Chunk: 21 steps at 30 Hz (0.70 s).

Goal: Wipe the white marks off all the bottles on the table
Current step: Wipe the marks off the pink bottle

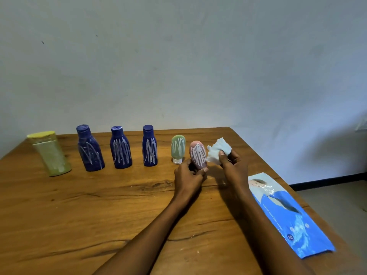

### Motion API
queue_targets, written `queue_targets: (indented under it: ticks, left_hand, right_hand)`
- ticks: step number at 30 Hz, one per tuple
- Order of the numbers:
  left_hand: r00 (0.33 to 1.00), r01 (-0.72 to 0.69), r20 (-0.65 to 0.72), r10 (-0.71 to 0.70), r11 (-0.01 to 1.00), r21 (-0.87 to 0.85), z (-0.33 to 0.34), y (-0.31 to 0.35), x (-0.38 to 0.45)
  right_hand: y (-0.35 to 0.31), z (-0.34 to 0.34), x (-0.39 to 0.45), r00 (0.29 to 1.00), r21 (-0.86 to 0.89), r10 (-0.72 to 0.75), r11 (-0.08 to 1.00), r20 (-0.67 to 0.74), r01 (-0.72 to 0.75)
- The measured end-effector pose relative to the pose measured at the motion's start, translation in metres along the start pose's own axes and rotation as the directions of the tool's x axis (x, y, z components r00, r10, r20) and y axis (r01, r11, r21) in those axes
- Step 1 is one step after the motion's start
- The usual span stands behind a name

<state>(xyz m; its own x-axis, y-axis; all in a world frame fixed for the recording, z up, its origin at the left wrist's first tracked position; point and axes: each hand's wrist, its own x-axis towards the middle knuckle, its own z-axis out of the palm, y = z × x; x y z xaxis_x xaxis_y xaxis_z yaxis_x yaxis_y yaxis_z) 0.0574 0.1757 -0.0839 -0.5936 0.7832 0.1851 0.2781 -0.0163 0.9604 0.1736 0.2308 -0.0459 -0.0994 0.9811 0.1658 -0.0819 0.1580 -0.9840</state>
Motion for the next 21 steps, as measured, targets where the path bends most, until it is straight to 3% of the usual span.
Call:
queue_targets:
  ticks: [8,21]
  left_hand:
    - [1.0,0.005,-0.01,-0.005,1.0,-0.025,-0.014,0.004,-0.007]
    - [1.0,0.0,0.006,0.0,1.0,0.013,-0.015,0.004,-0.001]
  right_hand:
    - [0.009,0.017,-0.006,0.994,-0.042,-0.061,0.997,-0.09,0.057]
    - [0.011,0.027,-0.008,0.994,-0.072,-0.056,0.996,-0.099,0.049]
